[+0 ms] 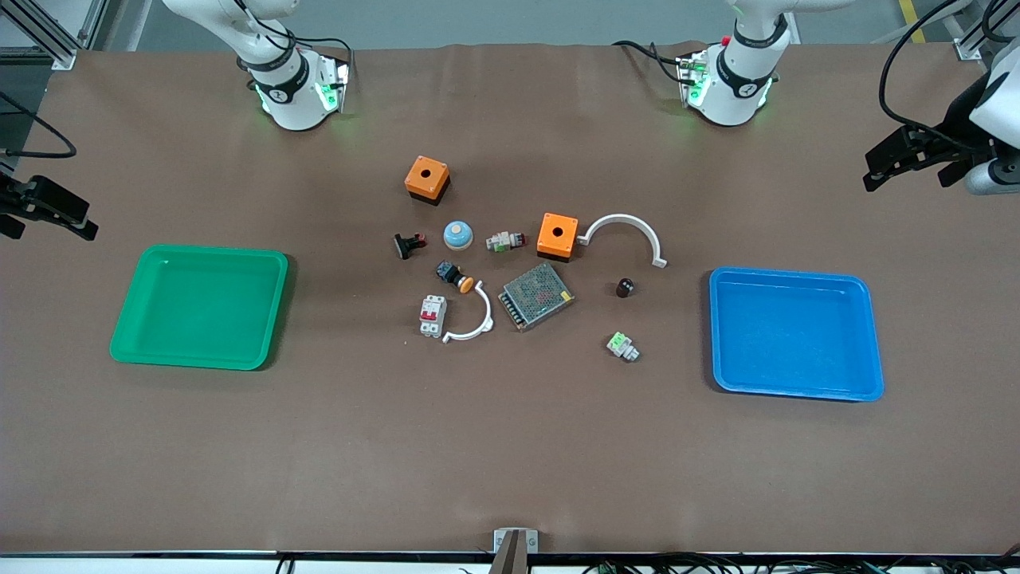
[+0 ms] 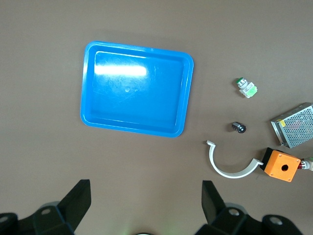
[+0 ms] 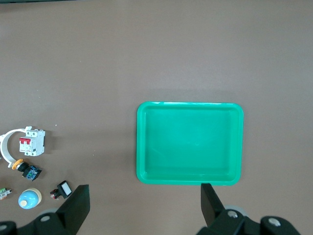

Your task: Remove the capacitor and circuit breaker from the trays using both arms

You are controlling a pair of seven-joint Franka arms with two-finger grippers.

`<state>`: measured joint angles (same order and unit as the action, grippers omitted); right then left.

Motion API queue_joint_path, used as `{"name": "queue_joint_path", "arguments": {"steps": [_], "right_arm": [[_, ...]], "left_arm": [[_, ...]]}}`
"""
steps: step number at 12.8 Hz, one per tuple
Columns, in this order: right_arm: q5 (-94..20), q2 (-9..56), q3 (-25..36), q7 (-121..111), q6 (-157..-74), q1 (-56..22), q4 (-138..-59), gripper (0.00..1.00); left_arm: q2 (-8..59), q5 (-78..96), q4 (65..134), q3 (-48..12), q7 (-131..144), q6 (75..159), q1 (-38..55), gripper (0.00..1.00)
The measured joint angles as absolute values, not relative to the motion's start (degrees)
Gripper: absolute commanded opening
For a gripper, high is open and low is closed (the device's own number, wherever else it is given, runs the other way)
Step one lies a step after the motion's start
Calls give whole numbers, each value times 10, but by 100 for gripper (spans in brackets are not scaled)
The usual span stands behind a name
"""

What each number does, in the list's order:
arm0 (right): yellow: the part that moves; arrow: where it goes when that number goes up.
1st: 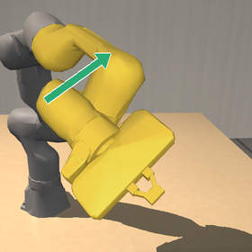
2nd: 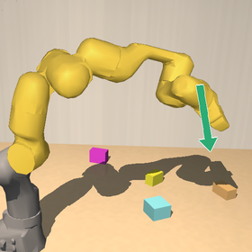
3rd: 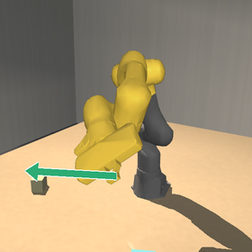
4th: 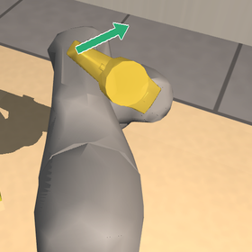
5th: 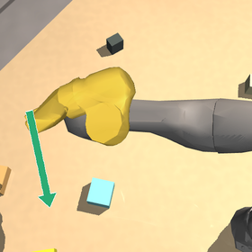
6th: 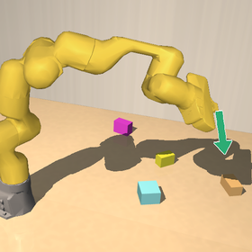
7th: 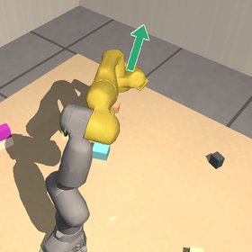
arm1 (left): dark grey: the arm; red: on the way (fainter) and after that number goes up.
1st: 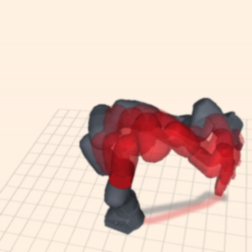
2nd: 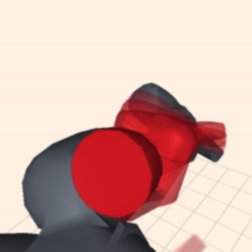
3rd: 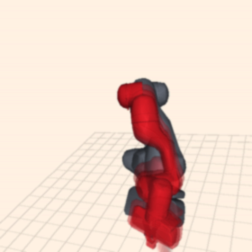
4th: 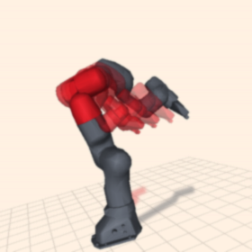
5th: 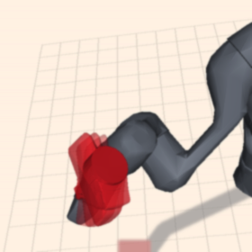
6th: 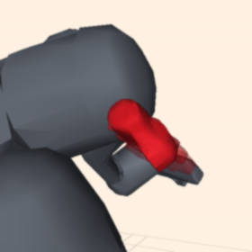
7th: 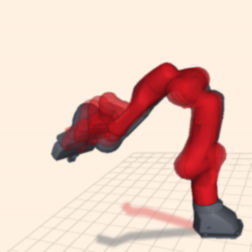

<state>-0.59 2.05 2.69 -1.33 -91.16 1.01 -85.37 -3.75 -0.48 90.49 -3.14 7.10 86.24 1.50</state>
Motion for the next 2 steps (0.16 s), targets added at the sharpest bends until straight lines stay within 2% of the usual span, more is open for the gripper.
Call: {"name": "queue_joint_path", "arguments": {"steps": [2], "right_arm": [[-6, 21, 27, -13, -912, 10, -854, 100]], "left_arm": [[-34, -6, 905, -32, 71, 862, 15, 100]]}}
